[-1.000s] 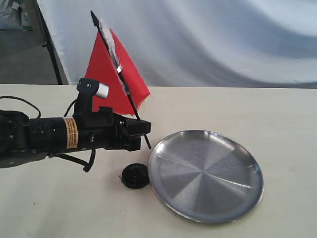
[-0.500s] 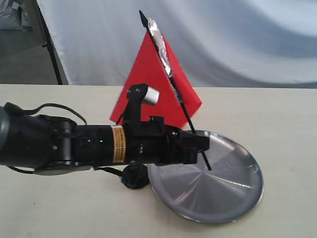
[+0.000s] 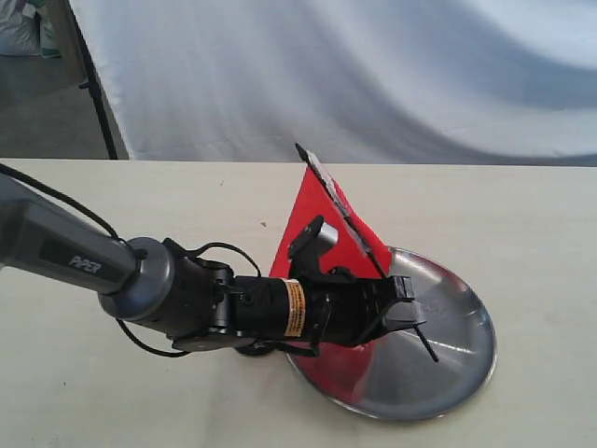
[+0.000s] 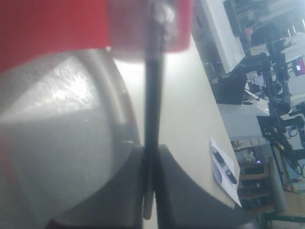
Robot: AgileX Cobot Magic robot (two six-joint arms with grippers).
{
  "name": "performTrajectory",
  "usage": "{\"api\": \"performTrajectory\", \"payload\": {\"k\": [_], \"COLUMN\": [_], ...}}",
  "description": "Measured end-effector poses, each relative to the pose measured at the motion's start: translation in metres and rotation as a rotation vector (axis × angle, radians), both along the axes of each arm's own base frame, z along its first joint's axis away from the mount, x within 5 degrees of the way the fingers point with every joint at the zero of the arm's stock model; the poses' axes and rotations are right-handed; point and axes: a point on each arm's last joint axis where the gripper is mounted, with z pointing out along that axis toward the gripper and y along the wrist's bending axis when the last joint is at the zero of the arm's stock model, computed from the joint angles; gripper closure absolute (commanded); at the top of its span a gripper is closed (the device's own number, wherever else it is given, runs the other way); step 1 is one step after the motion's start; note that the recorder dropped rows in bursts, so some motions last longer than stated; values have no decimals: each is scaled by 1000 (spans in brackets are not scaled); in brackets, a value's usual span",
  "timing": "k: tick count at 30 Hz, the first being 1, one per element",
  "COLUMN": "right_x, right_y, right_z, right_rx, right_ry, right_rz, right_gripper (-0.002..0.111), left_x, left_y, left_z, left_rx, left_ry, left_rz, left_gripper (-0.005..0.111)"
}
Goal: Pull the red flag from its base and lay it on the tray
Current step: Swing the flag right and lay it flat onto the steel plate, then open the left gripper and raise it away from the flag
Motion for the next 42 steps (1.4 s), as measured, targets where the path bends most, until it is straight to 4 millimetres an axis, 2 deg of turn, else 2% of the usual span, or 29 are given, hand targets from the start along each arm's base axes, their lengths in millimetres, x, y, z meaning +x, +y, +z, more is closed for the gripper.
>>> {"api": "performTrajectory", "payload": {"k": [8, 14, 17, 20, 22, 24, 27, 29, 34, 37, 42], "right_x": [0, 0, 0, 0, 0, 0, 0, 0, 0, 0, 0], "right_y": [0, 0, 0, 0, 0, 0, 0, 0, 0, 0, 0], "right_z": [0, 0, 0, 0, 0, 0, 0, 0, 0, 0, 0], "right_rx": [0, 0, 0, 0, 0, 0, 0, 0, 0, 0, 0], "right_ry": [0, 0, 0, 0, 0, 0, 0, 0, 0, 0, 0], "right_rz": [0, 0, 0, 0, 0, 0, 0, 0, 0, 0, 0], "right_gripper": [109, 109, 109, 109, 109, 109, 109, 109, 109, 109, 109], "left_x": [10, 11, 10, 9, 8, 7, 4, 3, 0, 4, 18], "left_y": [-10, -15, -18, -20, -20, -20, -20, -20, -20, -15, 2], "left_z": [-6, -10, -10, -11, -11, -12, -13, -14, -16, -13, 12], "left_rx": [-95, -99, -86, -74, -67, -56, -32, -16, 18, 37, 100], "left_ry": [71, 121, 129, 138, 145, 145, 139, 131, 113, 84, -41], "left_rz": [6, -36, -76, -108, -122, -137, -167, -188, -235, -255, -283], "left_gripper": [107, 105, 91, 63, 39, 28, 34, 45, 79, 105, 107]}}
